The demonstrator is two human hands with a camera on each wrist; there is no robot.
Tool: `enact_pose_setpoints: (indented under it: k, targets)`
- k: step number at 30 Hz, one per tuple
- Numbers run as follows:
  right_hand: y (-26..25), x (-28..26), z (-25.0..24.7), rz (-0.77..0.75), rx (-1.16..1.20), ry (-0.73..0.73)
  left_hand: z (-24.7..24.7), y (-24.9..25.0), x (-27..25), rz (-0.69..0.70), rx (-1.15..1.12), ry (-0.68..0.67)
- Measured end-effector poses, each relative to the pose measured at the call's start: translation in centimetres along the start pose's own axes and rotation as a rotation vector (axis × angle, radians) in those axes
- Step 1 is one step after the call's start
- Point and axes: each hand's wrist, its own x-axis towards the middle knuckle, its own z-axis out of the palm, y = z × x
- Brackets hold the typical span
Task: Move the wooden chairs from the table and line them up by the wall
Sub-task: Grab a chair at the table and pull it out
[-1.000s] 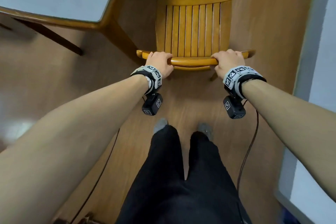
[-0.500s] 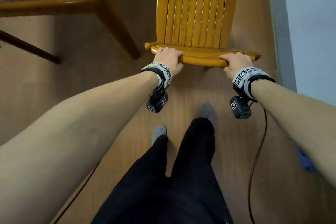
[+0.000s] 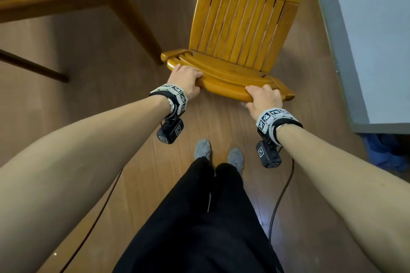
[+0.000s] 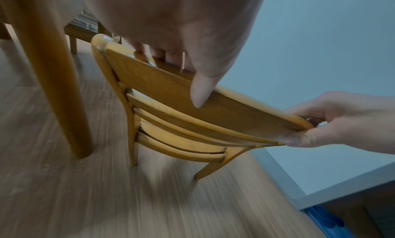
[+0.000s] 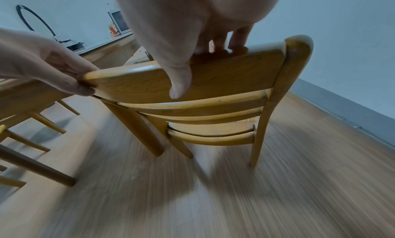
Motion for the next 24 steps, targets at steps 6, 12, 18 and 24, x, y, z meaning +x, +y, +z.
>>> enact_pose_setpoints:
  k: [6, 12, 18, 24]
  targets:
    - [-0.4, -2.6, 1.0, 0.009, -0.012, -0.020, 0.5, 0.4, -2.8, 0.021, 0.021, -0.044]
    - [0.5, -2.5, -0.9, 0.036, 0.027, 0.020, -1.0, 1.5, -2.8, 0.050, 0.018, 0.050]
    - [0.9, -2.0, -2.1, 0.033, -0.001, 0.020, -2.1, 2.3, -2.7, 0.013, -0.012, 0.025]
    - [1.2, -2.5, -4.3, 0.034, 0.161, -0.127, -5.3, 4.0, -2.8, -0.073, -0.043, -0.176]
